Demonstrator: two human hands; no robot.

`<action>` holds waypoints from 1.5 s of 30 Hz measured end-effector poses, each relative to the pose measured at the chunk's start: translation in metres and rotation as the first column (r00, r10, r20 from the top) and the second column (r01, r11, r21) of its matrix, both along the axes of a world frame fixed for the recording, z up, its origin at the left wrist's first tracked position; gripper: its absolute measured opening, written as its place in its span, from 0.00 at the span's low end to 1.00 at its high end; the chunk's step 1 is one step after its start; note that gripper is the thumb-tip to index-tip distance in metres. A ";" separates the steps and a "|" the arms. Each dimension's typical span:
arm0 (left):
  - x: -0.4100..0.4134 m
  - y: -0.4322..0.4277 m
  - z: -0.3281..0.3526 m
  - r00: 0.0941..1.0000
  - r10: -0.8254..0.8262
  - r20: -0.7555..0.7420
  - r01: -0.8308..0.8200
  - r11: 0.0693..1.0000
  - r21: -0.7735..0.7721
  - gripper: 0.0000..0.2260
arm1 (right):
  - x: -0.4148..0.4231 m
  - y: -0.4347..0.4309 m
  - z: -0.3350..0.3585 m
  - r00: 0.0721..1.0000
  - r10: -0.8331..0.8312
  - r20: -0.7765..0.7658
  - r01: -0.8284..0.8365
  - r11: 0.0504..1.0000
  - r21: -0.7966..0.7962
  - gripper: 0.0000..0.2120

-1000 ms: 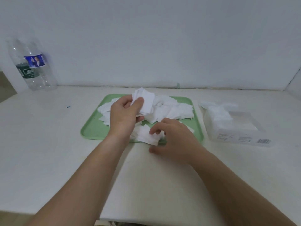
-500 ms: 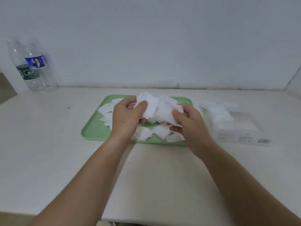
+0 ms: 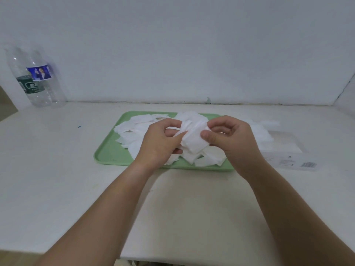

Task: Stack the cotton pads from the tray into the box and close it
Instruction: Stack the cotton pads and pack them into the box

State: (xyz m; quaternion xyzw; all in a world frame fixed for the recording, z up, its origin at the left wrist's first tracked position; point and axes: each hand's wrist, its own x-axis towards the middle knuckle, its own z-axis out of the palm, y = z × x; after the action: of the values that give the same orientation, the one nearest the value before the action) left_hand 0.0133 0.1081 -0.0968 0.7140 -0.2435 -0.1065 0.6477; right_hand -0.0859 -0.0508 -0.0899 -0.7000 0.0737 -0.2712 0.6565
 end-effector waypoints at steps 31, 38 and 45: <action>-0.028 -0.005 0.012 0.953 -0.123 0.276 0.119 0.992 0.032 0.25 | -0.023 -0.014 0.040 0.957 0.031 -0.288 -0.147 0.908 -0.392 0.12; -0.040 -0.028 0.031 0.926 -0.197 0.323 0.116 0.960 0.253 0.13 | -0.058 -0.074 0.065 0.974 -0.074 -0.214 0.004 0.950 -0.312 0.11; -0.036 -0.110 0.035 0.853 -0.340 0.395 0.149 0.885 0.441 0.12 | -0.086 -0.136 0.066 0.944 -0.235 -0.233 0.143 0.925 -0.352 0.12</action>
State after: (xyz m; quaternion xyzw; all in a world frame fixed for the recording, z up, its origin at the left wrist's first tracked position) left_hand -0.0231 -0.0019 -0.0616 0.7963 -0.4544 -0.0636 0.3941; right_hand -0.1722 -0.1871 -0.0238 -0.8200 0.1837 -0.2441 0.4840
